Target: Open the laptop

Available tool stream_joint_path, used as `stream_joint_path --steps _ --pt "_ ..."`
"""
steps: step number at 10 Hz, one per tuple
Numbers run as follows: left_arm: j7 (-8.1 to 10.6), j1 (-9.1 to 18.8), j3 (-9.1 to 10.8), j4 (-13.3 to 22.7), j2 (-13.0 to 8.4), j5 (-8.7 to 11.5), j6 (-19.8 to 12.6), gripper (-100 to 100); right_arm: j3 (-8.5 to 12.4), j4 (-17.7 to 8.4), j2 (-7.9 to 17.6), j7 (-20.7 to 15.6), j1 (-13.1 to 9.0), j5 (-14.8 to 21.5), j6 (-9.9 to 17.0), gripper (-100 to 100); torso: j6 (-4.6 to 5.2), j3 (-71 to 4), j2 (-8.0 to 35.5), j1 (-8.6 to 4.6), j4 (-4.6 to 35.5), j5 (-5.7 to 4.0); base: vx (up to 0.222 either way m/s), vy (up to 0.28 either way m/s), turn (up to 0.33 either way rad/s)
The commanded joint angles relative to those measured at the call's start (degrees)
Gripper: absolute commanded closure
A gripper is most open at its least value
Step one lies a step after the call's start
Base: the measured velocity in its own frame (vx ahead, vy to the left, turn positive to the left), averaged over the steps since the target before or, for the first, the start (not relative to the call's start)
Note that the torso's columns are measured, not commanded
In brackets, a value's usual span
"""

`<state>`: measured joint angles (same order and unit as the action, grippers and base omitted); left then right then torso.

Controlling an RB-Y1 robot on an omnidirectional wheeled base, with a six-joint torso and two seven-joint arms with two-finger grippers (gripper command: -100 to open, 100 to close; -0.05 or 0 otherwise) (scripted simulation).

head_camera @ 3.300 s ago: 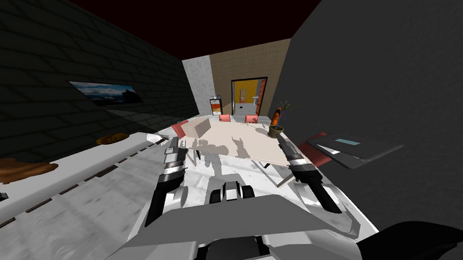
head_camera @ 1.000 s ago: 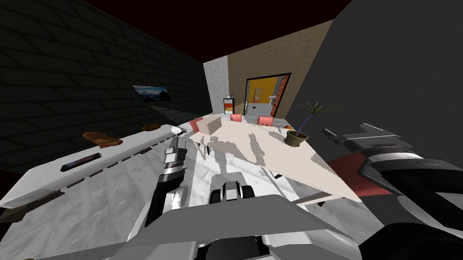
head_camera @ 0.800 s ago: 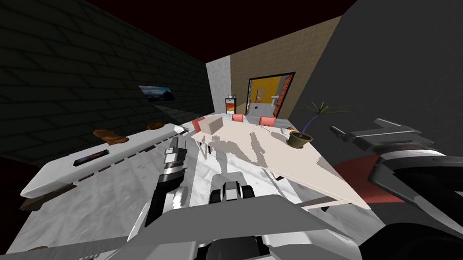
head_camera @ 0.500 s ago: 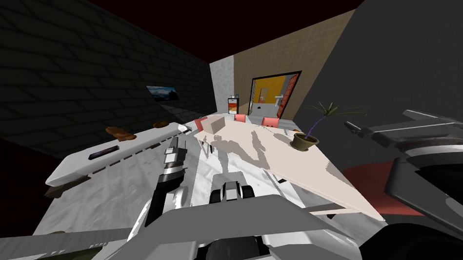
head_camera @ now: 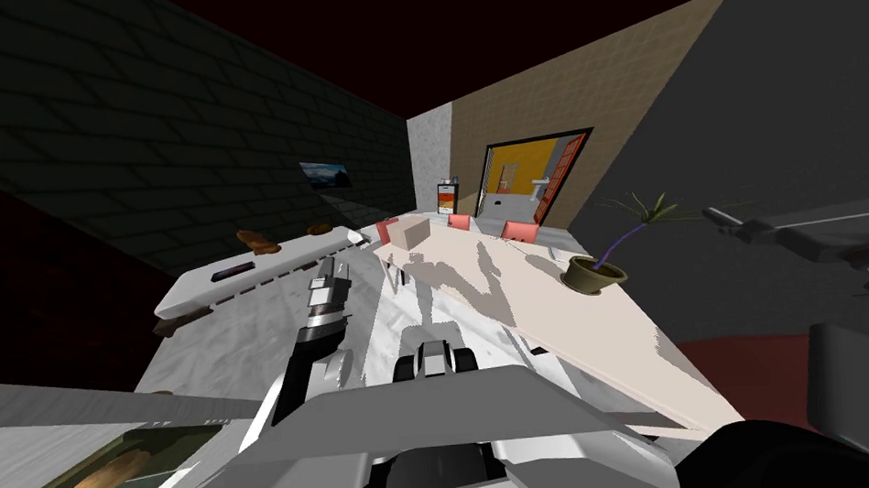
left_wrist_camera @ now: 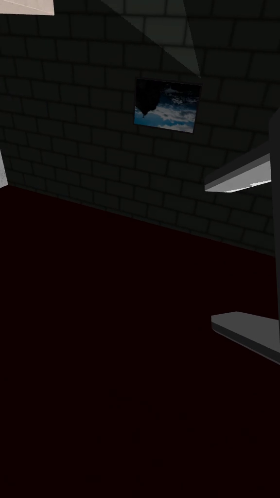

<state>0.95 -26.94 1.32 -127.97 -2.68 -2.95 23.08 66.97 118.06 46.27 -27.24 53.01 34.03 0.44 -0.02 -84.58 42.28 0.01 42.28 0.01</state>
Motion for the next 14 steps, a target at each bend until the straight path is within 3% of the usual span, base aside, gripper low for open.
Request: stream_joint_path --steps 1,4,7,9,10,12,13,14 --pt "0.0 0.0 0.0 0.0 0.0 0.0 0.0 0 3.7 -1.4 1.2 -1.1 0.7 0.8 0.7 -100 0.06 0.0 0.0 -0.01 0.0 -0.02 0.005 -0.021 0.124" --pt "0.0 0.0 0.0 0.0 0.0 0.0 0.0 0 8.9 -3.5 3.8 -2.8 2.3 2.0 2.3 -100 0.02 0.0 0.0 -0.02 0.0 -0.01 0.006 -0.028 0.183" --pt "0.0 0.0 0.0 0.0 0.0 0.0 0.0 0 12.8 -4.8 5.9 -4.0 3.4 3.0 3.4 -100 0.04 0.0 0.0 0.0 0.0 -0.02 0.003 -0.022 0.12" --pt "0.0 0.0 0.0 0.0 0.0 0.0 0.0 0 14.4 -5.3 6.8 -4.5 4.0 3.5 3.9 -100 0.03 0.0 0.0 0.01 0.0 -0.01 0.004 -0.014 0.076" --pt "0.0 0.0 0.0 0.0 0.0 0.0 0.0 0 13.6 -5.2 6.5 -4.5 3.4 3.5 3.7 -100 0.03 0.0 0.0 0.01 0.0 0.0 0.002 -0.006 0.011" --pt "0.0 0.0 0.01 0.0 0.0 0.0 0.0 0 16.0 -6.6 9.0 -3.1 6.2 1.8 4.0 -100 0.04 -0.1 -0.1 -0.05 0.0 -0.01 0.067 -0.026 -0.061" --pt "0.0 0.0 0.01 0.0 0.0 0.0 0.0 0 15.5 -6.3 8.4 -3.6 5.6 2.2 3.9 -100 0.01 -0.1 -0.2 -0.07 -0.1 -0.03 0.042 -0.015 -0.008" --pt "0.0 0.0 0.01 0.0 0.0 0.0 0.0 0 17.3 -7.3 10.1 -2.6 7.5 1.0 3.9 -100 0.0 0.0 0.0 0.0 0.0 -0.03 0.022 -0.003 -0.095"
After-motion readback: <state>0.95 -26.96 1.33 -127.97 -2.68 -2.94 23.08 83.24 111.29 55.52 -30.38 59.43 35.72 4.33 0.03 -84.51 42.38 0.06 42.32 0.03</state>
